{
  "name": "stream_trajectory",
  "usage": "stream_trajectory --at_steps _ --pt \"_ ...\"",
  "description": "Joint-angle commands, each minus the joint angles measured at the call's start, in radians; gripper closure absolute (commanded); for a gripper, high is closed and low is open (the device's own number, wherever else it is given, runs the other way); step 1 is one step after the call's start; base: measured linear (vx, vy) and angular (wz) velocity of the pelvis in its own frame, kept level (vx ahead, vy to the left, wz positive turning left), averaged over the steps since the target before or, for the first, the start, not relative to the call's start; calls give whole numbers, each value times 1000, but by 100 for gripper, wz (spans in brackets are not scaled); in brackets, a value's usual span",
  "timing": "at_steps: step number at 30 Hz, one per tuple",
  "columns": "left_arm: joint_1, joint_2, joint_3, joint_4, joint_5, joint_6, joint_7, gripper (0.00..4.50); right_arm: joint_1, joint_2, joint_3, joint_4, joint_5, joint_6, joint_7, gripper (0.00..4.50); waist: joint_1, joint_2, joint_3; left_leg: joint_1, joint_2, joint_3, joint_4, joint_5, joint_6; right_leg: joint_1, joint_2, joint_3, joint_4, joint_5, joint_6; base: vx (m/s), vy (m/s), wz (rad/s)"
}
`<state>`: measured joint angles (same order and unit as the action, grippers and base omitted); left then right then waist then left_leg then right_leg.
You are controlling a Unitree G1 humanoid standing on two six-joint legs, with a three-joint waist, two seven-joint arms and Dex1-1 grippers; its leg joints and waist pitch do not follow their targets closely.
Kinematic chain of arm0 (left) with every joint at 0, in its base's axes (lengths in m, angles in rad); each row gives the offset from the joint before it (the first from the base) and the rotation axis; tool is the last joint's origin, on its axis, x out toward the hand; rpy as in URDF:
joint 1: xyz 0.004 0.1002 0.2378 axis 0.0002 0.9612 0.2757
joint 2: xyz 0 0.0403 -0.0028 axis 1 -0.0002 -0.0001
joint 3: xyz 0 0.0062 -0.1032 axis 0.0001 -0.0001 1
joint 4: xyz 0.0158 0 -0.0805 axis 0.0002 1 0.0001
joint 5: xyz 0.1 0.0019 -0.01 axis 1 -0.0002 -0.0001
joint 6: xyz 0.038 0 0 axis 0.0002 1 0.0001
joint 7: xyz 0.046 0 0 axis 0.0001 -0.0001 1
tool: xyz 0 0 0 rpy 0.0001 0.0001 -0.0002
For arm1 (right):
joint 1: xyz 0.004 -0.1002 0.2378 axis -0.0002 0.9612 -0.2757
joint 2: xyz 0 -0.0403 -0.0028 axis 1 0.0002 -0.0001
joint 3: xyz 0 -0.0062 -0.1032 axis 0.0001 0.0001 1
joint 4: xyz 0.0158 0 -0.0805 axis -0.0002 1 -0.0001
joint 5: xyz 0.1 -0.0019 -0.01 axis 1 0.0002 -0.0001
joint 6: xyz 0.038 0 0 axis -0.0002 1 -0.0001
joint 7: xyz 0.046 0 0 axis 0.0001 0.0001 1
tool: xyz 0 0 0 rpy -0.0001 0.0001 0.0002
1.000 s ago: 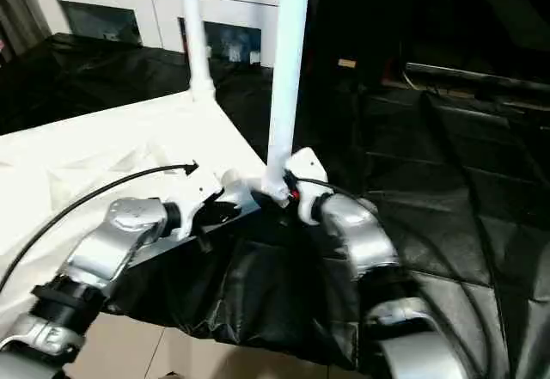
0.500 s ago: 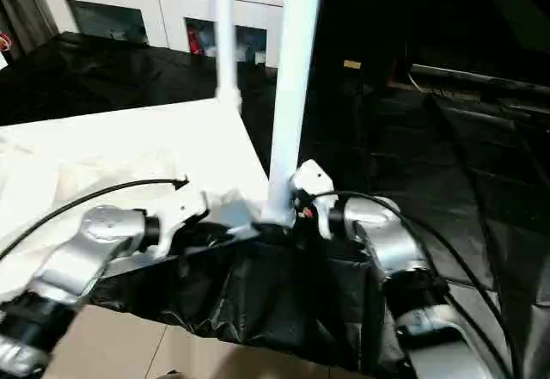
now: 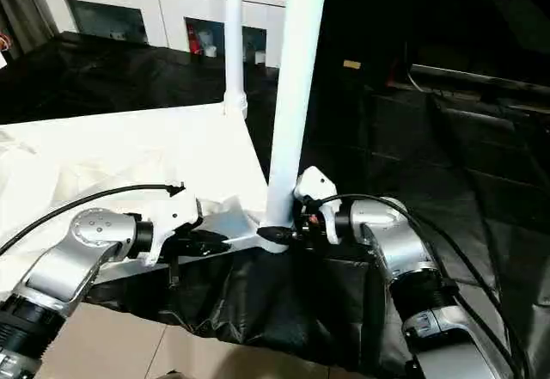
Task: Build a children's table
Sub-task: Rotate leg to tighten
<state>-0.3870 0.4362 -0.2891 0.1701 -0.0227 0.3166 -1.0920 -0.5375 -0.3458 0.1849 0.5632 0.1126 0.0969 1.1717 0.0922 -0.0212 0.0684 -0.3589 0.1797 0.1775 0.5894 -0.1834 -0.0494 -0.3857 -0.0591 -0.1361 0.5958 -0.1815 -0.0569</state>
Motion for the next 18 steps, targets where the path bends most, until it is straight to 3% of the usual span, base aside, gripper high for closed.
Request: stream_trajectory --at_steps 1,4,7,9,10,11,12,15,18 --pt "-21 -31 22 -40 -23 -33 34 450 21 18 4 -21 -2 26 -22 182 0 -5 -76 6 67 -24 -57 -115 82 56 -110 80 -74 -261 -129 0 0 0" --pt "-34 -45 24 -21 -13 -29 71 450 22 40 -2 -11 -6 44 -80 185 -3 -6 -75 7 67 -25 -58 -122 74 56 -111 80 -77 -275 -125 0 0 0" --pt "-87 -107 32 46 27 -5 197 450 19 138 -32 53 -44 21 -319 186 -11 -6 -69 11 65 -24 -61 -143 47 49 -111 80 -85 -325 -116 0 0 0" --pt "-131 -162 39 97 52 16 287 450 16 224 -69 87 -37 37 -470 186 -10 -6 -73 12 64 -24 -60 -153 37 53 -116 80 -88 -351 -106 0 0 0" --pt "-135 -167 40 101 54 18 295 450 15 230 -72 90 -36 39 -482 186 -11 -2 -70 20 65 -25 -61 -172 28 45 -115 80 -95 -374 -103 0 0 0" --pt "-148 -183 42 117 61 26 323 450 14 254 -81 99 -35 43 -524 187 -10 -3 -73 17 66 -27 -62 -171 23 51 -117 79 -90 -368 -102 0 0 0" --pt "-177 -224 44 149 71 43 380 450 -1 311 -105 139 -39 56 -645 187 -8 -1 -76 17 68 -28 -62 -158 22 51 -117 82 -86 -337 -105 0 0 0" --pt "-208 -268 39 183 90 53 437 450 -31 368 -121 193 -56 52 -777 187 -9 1 -78 16 68 -27 -63 -137 19 50 -116 85 -77 -265 -127 0 0 0" --pt "-218 -286 29 196 99 44 448 450 -51 392 -128 220 -59 12 -805 187 -7 0 -78 13 65 -24 -61 -140 26 52 -119 87 -77 -247 -129 0 0 0"
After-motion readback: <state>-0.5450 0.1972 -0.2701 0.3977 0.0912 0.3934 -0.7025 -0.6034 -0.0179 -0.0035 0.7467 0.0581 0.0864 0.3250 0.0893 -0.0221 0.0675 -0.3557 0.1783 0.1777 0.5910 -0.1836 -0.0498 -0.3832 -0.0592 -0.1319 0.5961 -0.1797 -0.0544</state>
